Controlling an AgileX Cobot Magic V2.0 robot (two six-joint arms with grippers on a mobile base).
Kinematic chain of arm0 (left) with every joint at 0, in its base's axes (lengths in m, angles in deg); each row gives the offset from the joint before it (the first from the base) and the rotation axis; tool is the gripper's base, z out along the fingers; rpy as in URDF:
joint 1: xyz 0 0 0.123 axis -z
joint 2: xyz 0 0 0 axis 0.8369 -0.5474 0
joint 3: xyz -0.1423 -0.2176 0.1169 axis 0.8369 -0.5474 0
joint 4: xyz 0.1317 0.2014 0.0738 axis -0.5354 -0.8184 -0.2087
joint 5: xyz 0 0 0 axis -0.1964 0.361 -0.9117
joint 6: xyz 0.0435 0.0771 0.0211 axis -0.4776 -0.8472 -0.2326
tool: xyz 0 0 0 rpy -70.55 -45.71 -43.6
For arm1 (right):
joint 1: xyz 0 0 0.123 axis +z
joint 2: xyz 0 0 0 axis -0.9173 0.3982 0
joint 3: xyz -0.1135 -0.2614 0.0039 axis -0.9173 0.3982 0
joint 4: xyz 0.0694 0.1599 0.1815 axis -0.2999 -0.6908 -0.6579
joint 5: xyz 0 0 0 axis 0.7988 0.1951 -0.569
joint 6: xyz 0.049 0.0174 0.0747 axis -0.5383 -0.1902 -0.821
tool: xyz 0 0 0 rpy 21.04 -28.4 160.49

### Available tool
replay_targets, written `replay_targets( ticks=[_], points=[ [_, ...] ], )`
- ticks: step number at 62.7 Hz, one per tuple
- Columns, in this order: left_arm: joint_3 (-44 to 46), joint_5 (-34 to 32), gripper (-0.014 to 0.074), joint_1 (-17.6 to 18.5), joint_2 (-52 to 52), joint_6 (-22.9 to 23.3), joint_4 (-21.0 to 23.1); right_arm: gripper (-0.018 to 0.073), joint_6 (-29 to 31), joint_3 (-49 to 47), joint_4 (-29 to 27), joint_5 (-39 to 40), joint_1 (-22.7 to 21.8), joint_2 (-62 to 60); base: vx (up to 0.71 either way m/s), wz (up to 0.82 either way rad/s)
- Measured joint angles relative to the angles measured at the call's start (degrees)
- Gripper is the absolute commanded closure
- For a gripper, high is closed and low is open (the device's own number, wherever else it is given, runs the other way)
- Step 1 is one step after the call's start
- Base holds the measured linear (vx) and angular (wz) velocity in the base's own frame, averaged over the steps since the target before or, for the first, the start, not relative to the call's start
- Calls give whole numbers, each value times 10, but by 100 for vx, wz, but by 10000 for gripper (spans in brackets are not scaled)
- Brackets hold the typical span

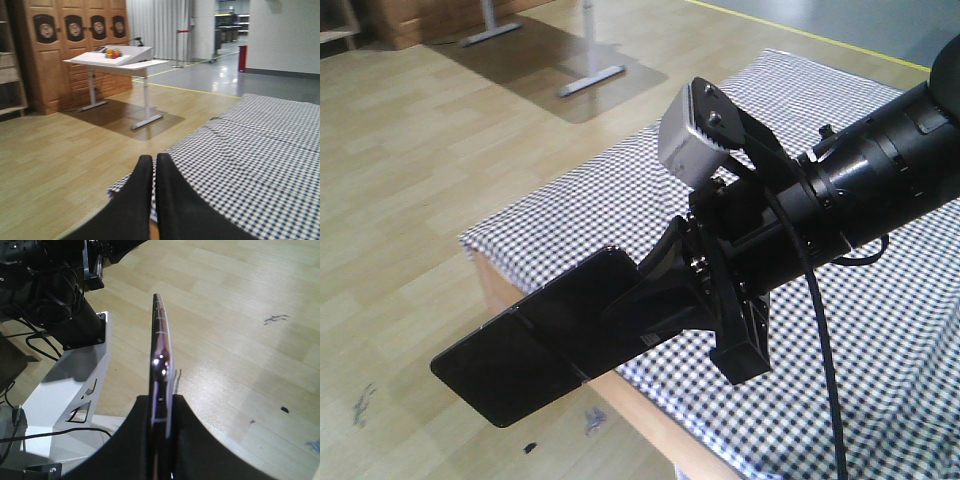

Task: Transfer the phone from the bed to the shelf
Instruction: 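Hold the phone in the right gripper while the base turns away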

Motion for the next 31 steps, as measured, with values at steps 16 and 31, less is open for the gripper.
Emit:
replay_targets(
  ticks=[16, 31],
  points=[
    [0, 0, 595, 0, 0, 0, 0, 561, 0, 0, 0, 0, 0, 0, -12, 46],
    [0, 0, 595, 0, 0, 0, 0, 561, 0, 0, 0, 0, 0, 0, -11, 45]
  ],
)
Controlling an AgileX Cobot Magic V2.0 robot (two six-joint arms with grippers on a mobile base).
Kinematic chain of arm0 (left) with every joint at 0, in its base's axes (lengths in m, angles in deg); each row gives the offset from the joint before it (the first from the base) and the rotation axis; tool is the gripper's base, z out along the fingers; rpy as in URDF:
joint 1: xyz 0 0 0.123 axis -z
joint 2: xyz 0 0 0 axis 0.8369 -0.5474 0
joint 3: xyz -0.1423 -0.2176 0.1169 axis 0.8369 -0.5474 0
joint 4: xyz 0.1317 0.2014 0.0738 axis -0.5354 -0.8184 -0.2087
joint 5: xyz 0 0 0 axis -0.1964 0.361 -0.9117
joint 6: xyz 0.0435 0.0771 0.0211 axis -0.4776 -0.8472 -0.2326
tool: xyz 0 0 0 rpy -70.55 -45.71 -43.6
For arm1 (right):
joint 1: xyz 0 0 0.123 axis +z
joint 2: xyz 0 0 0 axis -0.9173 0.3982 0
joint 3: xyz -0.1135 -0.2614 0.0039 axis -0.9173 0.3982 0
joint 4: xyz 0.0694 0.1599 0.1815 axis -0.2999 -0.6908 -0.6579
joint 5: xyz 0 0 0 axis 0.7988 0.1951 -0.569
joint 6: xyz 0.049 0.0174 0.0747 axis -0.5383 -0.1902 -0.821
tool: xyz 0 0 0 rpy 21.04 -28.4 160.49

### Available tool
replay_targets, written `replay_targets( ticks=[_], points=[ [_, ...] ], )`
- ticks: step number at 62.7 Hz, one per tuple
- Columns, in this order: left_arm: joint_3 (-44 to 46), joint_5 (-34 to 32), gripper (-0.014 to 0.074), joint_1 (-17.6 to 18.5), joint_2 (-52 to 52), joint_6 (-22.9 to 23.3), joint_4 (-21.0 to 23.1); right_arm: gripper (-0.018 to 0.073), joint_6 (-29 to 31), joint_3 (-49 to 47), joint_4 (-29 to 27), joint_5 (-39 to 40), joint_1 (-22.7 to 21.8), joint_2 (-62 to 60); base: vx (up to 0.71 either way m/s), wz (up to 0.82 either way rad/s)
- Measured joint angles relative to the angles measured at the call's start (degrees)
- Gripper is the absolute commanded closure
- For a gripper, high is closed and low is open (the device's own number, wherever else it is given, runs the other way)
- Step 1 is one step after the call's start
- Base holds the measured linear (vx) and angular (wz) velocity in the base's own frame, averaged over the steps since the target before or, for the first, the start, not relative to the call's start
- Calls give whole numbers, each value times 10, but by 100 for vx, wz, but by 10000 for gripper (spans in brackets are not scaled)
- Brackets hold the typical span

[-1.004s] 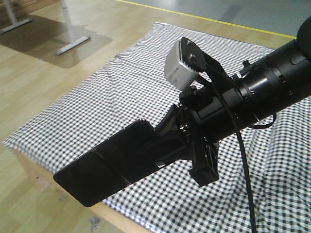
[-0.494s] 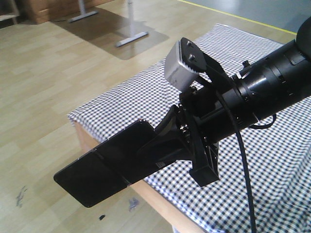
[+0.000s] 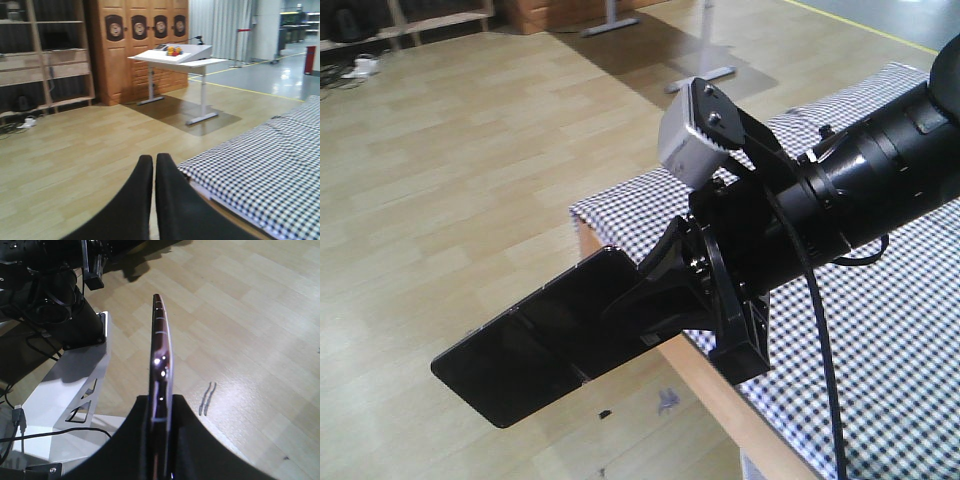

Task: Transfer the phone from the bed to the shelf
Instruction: 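Hold the phone in the right gripper while the base turns away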

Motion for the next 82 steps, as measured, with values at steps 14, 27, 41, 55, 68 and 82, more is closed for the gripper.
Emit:
replay_targets(
  ticks=[14, 27, 41, 55, 68, 82],
  points=[
    [0, 0, 595, 0, 0, 0, 0, 561, 0, 0, 0, 0, 0, 0, -11, 44],
    [0, 0, 595, 0, 0, 0, 0, 561, 0, 0, 0, 0, 0, 0, -12, 47],
    [0, 0, 595, 0, 0, 0, 0, 561, 0, 0, 0, 0, 0, 0, -12, 48],
    [0, 0, 595, 0, 0, 0, 0, 561, 0, 0, 0, 0, 0, 0, -12, 46],
    [0, 0, 595, 0, 0, 0, 0, 561, 0, 0, 0, 0, 0, 0, -11, 42],
    [0, 0, 595, 0, 0, 0, 0, 561, 0, 0, 0, -1, 0, 0, -8, 31]
  ],
)
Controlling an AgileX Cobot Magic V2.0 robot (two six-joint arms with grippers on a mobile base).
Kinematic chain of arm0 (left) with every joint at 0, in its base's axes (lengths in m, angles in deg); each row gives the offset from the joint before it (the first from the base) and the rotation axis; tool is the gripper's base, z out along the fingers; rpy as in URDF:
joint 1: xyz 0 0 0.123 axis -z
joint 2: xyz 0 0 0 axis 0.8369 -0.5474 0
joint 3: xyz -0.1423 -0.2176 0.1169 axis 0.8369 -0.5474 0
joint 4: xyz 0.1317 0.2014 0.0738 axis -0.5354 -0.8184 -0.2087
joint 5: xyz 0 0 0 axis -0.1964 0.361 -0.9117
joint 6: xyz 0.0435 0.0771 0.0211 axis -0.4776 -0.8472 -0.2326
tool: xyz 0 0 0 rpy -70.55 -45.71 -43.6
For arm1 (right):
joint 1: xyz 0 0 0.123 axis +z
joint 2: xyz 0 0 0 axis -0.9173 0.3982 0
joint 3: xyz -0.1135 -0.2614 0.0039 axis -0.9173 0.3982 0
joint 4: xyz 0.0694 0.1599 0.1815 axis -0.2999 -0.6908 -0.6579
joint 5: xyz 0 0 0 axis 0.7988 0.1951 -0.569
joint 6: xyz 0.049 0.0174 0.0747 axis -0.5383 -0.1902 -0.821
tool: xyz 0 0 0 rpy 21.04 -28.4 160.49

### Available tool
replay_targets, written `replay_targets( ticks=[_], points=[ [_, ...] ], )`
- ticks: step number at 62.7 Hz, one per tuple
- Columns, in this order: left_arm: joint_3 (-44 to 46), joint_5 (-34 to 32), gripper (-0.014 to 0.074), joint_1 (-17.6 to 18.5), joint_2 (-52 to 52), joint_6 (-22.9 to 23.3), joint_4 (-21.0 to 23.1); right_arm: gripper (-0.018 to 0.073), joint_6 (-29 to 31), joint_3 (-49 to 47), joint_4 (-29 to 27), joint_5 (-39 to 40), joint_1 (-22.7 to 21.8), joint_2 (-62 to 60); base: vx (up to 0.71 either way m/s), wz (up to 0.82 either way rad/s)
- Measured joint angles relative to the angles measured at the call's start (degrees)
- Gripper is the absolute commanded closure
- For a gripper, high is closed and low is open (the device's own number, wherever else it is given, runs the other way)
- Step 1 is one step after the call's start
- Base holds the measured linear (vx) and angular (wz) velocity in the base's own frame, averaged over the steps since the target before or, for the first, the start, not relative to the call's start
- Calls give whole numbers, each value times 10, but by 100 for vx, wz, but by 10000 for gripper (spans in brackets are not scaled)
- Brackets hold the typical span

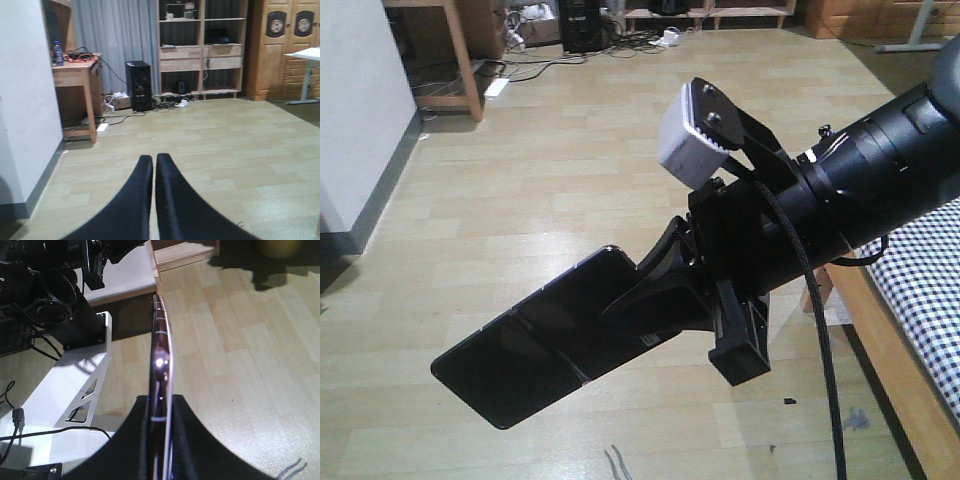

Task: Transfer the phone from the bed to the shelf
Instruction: 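Hold the phone in the right gripper while the base turns away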

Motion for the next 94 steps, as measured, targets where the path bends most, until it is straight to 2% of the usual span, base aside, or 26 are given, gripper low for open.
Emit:
replay_targets(
  ticks=[50, 94],
  points=[
    [0, 0, 595, 0, 0, 0, 0, 561, 0, 0, 0, 0, 2, 0, 3, 4],
    [0, 0, 595, 0, 0, 0, 0, 561, 0, 0, 0, 0, 2, 0, 17, 2]
  ],
)
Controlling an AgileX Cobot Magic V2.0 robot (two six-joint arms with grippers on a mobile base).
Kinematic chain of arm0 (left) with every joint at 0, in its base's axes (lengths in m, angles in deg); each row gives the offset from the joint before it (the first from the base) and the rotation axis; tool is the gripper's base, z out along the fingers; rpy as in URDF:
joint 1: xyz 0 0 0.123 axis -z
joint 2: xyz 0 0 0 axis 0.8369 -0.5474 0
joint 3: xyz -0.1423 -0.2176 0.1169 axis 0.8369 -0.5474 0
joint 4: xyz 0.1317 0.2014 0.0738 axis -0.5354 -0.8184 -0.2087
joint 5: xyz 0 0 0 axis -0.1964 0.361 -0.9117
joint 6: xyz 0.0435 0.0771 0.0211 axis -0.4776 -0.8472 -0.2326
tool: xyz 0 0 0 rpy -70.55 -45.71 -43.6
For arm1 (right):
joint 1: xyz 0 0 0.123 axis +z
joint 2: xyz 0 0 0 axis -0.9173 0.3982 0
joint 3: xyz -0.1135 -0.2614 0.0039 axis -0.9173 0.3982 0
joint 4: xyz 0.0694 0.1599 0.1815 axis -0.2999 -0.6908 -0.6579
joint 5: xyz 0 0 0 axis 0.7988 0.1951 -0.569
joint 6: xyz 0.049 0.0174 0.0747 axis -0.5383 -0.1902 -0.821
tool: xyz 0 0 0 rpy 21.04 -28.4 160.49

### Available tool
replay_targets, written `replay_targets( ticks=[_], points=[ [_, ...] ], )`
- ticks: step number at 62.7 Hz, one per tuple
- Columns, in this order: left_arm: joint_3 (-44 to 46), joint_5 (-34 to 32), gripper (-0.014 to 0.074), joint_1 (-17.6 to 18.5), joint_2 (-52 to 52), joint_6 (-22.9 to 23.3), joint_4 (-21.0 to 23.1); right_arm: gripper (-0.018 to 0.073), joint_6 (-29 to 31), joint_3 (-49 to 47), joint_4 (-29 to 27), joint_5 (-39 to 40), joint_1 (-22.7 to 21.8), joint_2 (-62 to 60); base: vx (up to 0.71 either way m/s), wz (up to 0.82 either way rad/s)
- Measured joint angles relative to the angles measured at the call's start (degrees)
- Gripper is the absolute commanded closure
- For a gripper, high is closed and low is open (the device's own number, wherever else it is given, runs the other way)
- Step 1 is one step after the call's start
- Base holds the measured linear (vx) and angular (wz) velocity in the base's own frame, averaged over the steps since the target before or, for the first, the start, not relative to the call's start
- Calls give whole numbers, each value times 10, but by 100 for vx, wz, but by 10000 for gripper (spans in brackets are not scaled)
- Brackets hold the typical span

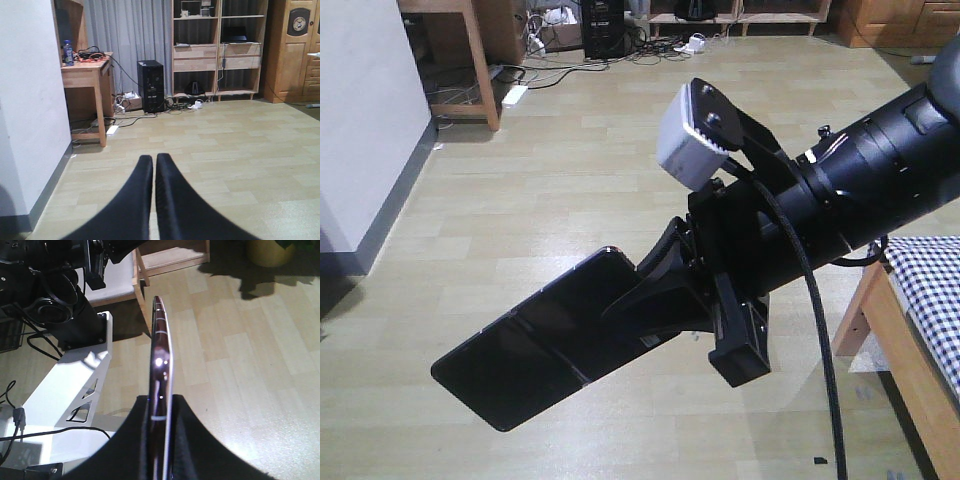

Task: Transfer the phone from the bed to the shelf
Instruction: 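Hold the phone in the right gripper while the base turns away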

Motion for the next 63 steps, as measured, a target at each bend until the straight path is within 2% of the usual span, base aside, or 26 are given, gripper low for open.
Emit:
replay_targets(
  ticks=[63],
  points=[
    [0, 0, 595, 0, 0, 0, 0, 561, 0, 0, 0, 0, 0, 0, 32, -7]
  ],
)
